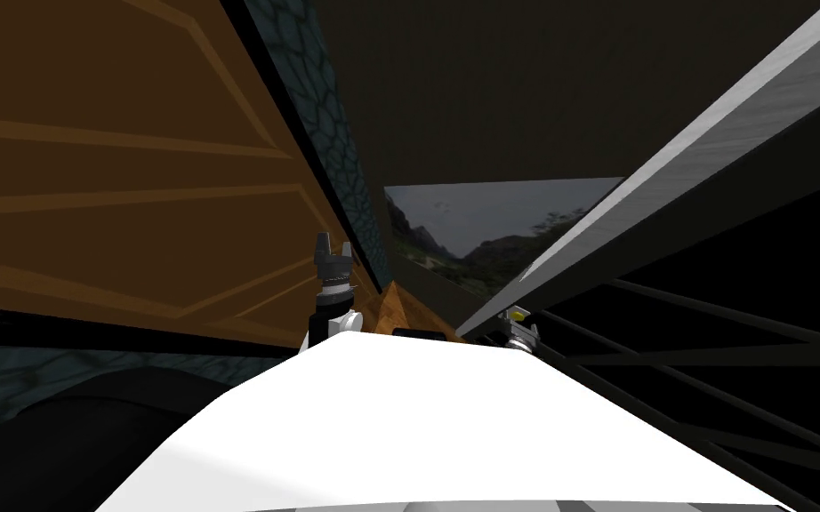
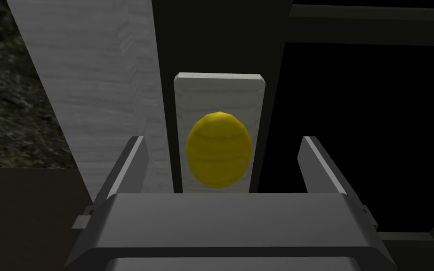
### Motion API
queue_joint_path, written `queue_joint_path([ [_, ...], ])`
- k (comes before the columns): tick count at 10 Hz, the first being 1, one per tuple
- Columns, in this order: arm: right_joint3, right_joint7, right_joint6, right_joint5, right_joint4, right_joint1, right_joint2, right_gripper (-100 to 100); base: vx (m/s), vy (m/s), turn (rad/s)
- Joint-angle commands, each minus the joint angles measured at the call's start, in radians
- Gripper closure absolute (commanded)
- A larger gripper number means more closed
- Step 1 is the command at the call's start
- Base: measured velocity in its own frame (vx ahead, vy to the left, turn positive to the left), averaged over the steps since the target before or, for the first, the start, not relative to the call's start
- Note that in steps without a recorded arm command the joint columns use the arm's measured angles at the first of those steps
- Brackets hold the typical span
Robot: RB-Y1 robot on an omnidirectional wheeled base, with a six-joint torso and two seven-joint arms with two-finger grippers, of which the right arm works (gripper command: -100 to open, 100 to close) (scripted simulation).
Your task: Pull the door open
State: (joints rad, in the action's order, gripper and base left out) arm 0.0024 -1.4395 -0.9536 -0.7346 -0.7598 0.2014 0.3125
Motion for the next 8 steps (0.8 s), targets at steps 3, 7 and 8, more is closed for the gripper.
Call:
queue_joint_path([
  [3, 0.006, -0.023, -0.009, 0.001, 0.019, 0.009, 0.01, 100, 0.058, 0.02, -0.008],
  [7, 0.006, -0.023, -0.009, 0.001, 0.019, 0.009, 0.01, 100, -0.009, -0.004, -0.001],
  [8, 0.006, -0.023, -0.009, 0.001, 0.019, 0.009, 0.01, 100, 0.0, 0.0, 0.0],
])
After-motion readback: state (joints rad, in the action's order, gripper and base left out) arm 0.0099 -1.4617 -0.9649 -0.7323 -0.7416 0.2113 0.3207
